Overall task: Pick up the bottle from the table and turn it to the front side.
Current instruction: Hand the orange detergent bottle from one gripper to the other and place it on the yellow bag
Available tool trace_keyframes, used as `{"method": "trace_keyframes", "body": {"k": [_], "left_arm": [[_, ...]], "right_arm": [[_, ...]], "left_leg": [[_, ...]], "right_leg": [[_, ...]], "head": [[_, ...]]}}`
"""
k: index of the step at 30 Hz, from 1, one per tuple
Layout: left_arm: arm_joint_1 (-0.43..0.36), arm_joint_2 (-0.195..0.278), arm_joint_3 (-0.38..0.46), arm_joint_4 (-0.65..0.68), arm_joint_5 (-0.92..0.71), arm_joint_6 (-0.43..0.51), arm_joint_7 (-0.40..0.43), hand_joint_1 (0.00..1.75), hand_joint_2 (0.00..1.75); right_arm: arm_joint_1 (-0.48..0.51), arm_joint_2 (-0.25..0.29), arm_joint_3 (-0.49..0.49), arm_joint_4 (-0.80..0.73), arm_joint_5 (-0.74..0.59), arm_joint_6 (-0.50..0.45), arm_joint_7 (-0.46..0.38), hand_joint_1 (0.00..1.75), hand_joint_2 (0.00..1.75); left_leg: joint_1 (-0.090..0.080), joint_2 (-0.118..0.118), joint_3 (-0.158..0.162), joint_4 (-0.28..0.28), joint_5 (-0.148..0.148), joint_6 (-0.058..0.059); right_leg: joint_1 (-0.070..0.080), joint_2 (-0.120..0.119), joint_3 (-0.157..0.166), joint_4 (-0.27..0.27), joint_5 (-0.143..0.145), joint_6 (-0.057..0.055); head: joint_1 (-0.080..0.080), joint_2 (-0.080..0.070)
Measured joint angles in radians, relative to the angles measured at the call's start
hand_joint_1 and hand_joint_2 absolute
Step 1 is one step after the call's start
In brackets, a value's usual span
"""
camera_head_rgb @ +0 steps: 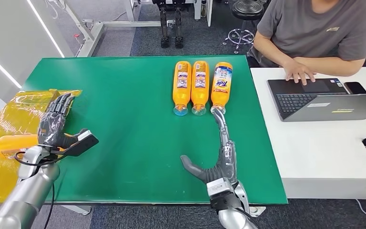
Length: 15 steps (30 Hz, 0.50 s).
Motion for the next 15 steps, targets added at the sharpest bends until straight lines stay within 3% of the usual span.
{"method": "trace_keyframes", "body": {"k": [6,15], "left_arm": [[0.011,-0.011,0.001,-0.118,0.193,0.016,0.0,0.0,1.75],[0.06,-0.031,-0.014,-0.438,0.701,-0.021,-0.006,0.0,1.75]], "right_arm": [[-0.001,0.0,0.001,0.008,-0.011,-0.001,-0.005,0.0,1.75],[-0.021,0.003,0.009,0.032,-0.04,-0.003,-0.019,0.0,1.75]], "left_leg": [[0.0,0.0,-0.001,0.0,0.0,0.0],[0.0,0.0,-0.003,0.0,0.0,0.0]], "right_leg": [[0.0,0.0,-0.001,0.0,0.0,0.0],[0.0,-0.001,-0.002,0.0,0.0,0.0]], "head": [[0.0,0.0],[0.0,0.0]]}}
